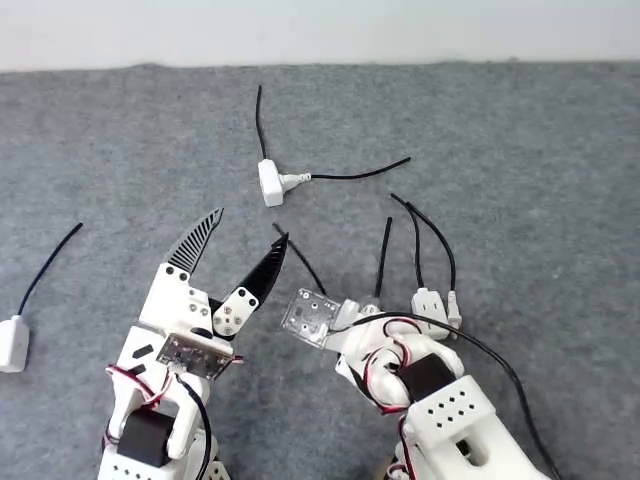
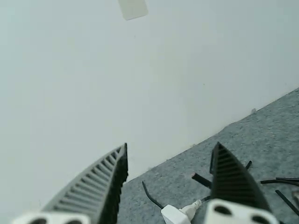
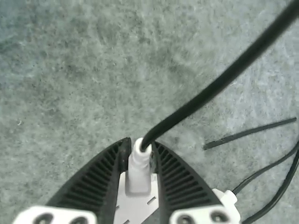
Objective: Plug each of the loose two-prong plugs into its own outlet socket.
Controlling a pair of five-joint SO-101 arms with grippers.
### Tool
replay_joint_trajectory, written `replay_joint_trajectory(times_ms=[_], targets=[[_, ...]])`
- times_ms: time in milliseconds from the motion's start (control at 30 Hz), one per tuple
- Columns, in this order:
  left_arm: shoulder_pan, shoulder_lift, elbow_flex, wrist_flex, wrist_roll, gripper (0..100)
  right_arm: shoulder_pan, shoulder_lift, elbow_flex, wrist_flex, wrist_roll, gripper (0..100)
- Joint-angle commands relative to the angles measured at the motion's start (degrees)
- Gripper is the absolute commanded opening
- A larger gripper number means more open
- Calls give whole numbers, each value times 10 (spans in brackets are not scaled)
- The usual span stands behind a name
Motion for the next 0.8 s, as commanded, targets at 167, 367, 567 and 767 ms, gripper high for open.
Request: replay_joint_trajectory(times_ms=[167, 367, 567, 767], targets=[[1, -5, -2, -14, 7, 272, 20, 4, -6, -20, -6, 9], [-4, -5, -36, -2, 7, 272, 40, 3, -25, -13, -8, 9], [0, -5, -115, 91, 21, 272, 29, 4, -170, 72, -21, 9], [32, -6, -155, 130, 52, 272, -17, 9, -418, 220, -22, 9]])
